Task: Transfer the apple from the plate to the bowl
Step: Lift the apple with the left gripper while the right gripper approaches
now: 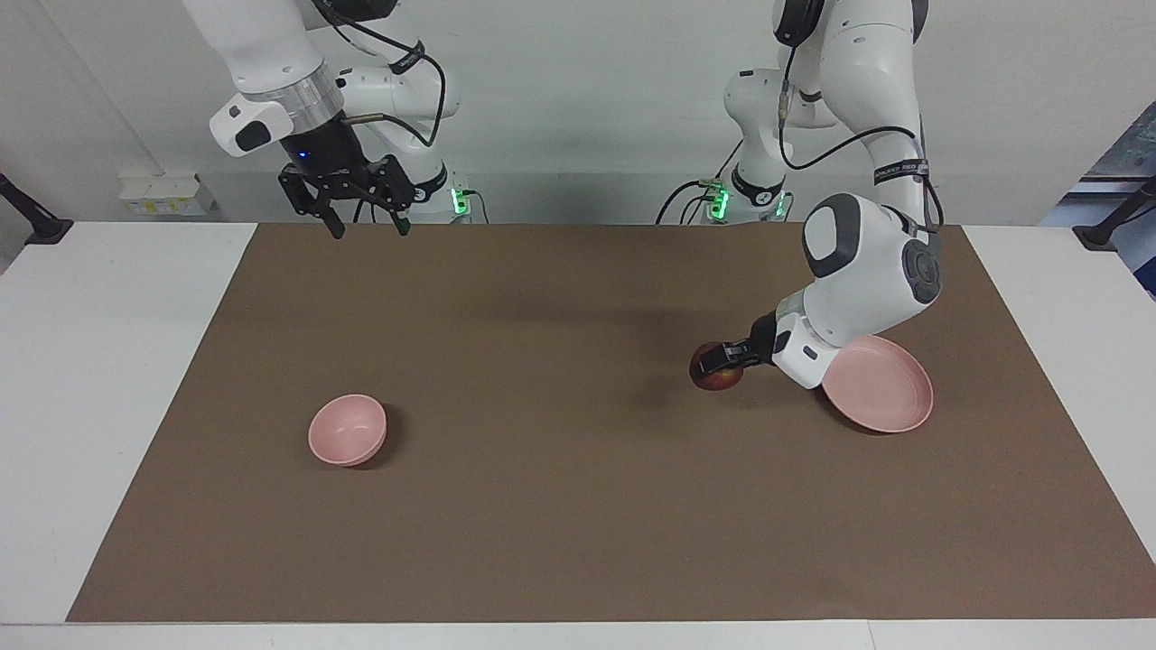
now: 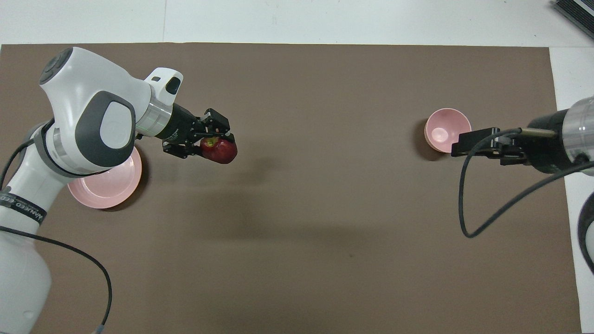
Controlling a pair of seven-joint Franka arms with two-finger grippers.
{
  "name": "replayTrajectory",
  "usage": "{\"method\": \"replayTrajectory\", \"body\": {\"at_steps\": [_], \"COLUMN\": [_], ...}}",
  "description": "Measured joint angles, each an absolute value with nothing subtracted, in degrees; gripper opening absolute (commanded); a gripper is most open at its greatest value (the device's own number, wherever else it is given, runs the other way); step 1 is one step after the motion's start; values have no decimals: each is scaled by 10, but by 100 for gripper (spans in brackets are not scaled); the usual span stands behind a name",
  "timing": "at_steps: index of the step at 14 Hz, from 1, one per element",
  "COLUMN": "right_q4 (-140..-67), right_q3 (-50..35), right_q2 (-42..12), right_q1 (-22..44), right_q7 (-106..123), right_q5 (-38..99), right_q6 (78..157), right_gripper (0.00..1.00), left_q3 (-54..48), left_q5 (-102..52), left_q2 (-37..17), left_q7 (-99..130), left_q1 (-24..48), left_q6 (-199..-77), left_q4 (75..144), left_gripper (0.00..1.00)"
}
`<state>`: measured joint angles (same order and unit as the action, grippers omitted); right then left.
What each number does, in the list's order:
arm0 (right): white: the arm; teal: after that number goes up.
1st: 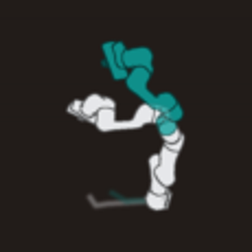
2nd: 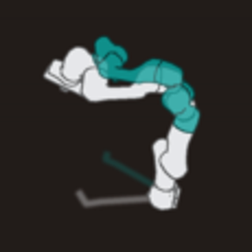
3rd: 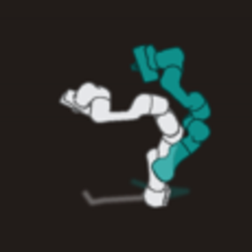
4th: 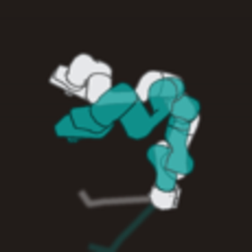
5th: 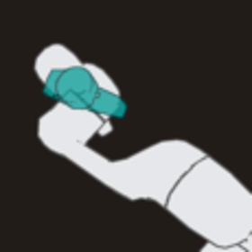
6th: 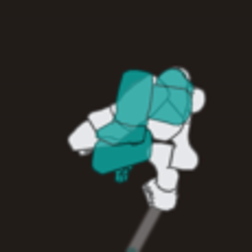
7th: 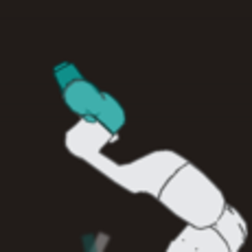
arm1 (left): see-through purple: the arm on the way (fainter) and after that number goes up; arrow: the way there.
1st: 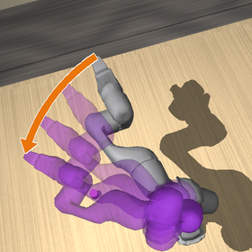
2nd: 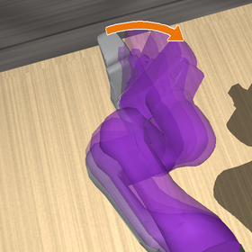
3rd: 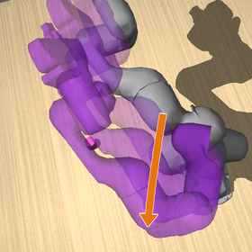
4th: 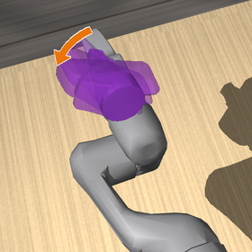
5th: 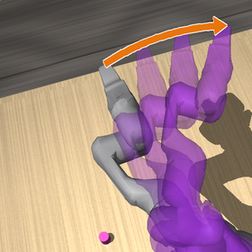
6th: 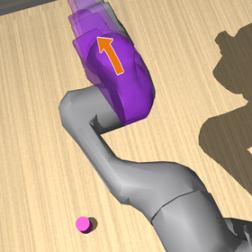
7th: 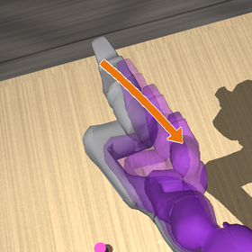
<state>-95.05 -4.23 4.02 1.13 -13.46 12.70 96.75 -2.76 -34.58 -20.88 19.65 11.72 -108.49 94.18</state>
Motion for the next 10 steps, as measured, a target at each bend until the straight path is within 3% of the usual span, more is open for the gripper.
{"method": "replayTrajectory", "body": {"at_steps": [10], "right_q4": [-1068], "right_q3": [-42], "right_q2": [48], "right_q1": [11], "right_q7": [-28], "right_q5": [340], "right_q6": [1090], "right_gripper": [100], "left_q3": [-64], "left_q5": [-520], "left_q2": [-209], "left_q7": [204], "left_q1": [117], "left_q6": [-1062], "left_q4": [941], "left_gripper": [0]}}
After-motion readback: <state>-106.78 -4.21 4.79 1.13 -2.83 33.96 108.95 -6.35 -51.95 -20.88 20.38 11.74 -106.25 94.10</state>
